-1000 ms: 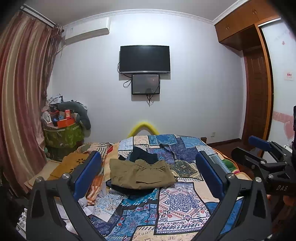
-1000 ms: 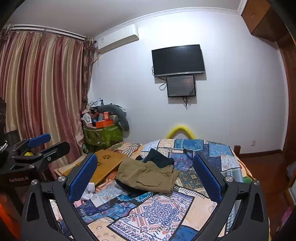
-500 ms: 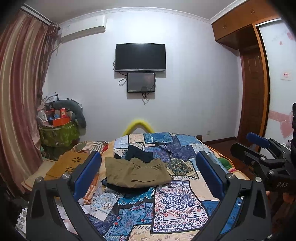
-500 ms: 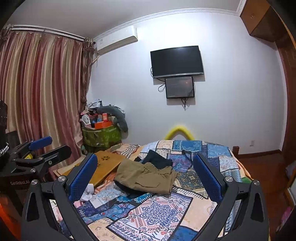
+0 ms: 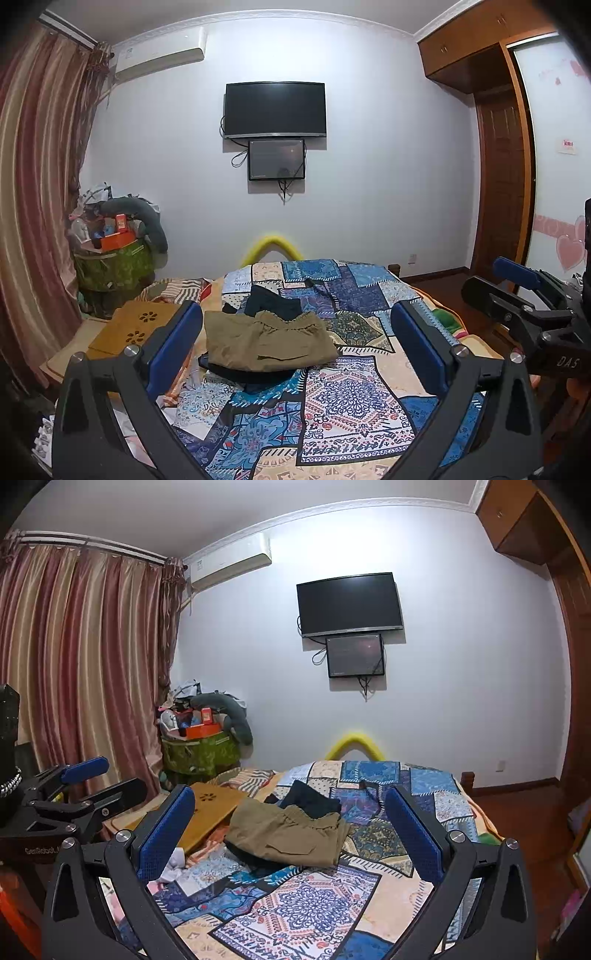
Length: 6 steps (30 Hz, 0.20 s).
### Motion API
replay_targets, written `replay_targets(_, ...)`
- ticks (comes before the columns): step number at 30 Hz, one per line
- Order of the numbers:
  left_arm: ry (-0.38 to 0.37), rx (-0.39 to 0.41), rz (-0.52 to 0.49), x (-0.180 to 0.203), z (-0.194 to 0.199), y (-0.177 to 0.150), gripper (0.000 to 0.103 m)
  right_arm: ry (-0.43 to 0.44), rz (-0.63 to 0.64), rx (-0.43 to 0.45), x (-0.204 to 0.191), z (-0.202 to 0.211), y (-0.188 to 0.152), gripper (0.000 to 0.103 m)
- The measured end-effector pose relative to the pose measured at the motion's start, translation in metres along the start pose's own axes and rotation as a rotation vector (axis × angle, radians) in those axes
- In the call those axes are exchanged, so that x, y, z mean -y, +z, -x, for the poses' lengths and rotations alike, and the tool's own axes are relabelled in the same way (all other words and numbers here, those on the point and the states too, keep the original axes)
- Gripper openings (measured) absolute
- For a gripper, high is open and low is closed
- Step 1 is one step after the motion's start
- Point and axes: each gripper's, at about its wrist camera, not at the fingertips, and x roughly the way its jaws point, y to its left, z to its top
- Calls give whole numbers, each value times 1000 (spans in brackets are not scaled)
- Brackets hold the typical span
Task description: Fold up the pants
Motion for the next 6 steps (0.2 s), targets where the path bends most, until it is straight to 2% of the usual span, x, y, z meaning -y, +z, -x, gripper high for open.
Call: replay_targets(6,-9,-18,8,-3,-8,-1,103,-2,-3,-8,1,-4,-3,102)
